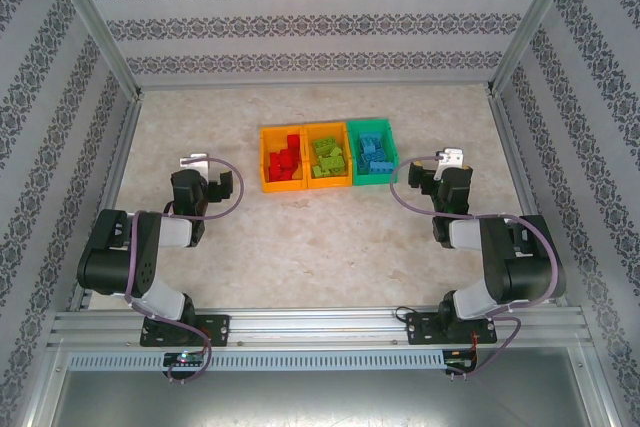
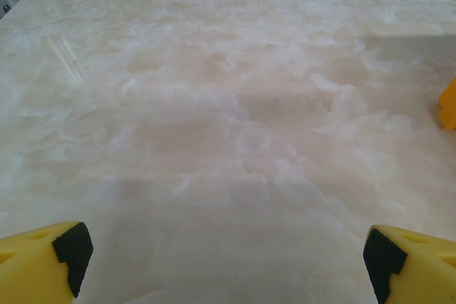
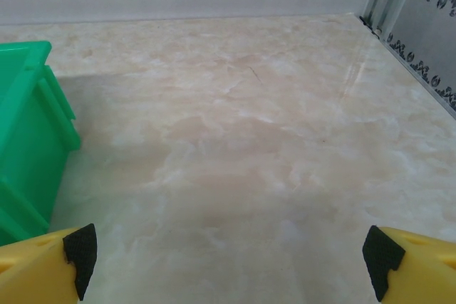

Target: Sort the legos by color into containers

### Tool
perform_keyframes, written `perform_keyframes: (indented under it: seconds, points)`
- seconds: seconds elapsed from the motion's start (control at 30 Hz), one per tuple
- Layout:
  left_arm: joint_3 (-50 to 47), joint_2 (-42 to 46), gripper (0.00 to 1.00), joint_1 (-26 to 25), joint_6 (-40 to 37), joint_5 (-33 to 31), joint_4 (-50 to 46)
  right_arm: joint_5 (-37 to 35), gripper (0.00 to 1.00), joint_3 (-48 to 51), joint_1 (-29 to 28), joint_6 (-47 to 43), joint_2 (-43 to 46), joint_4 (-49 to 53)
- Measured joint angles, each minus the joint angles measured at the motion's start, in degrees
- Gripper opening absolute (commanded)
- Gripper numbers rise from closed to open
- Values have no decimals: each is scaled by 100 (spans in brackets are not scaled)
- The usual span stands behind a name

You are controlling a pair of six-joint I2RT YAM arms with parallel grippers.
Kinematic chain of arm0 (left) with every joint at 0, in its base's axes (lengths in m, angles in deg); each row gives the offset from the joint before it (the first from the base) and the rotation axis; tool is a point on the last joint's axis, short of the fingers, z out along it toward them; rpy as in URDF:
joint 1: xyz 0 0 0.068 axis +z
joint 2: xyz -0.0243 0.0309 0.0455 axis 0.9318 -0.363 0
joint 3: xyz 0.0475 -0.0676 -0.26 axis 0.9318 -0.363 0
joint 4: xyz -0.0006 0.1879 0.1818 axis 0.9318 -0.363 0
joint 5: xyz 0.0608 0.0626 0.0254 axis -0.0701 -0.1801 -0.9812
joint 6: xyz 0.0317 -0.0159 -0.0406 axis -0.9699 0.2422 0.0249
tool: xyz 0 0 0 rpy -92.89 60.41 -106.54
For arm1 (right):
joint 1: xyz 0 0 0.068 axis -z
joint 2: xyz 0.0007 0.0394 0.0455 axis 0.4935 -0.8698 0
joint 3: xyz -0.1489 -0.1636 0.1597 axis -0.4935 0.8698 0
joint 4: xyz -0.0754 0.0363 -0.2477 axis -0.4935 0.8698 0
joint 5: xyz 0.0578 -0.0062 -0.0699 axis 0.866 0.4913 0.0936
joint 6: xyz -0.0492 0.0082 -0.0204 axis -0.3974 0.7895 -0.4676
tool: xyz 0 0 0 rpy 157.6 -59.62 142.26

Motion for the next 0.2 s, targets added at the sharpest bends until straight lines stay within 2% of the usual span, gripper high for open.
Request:
perform_keyframes:
  seconds: [0.2]
  points:
    - [0, 0, 100, 0, 0, 0, 0, 42, 98, 0, -2, -17, 0, 0]
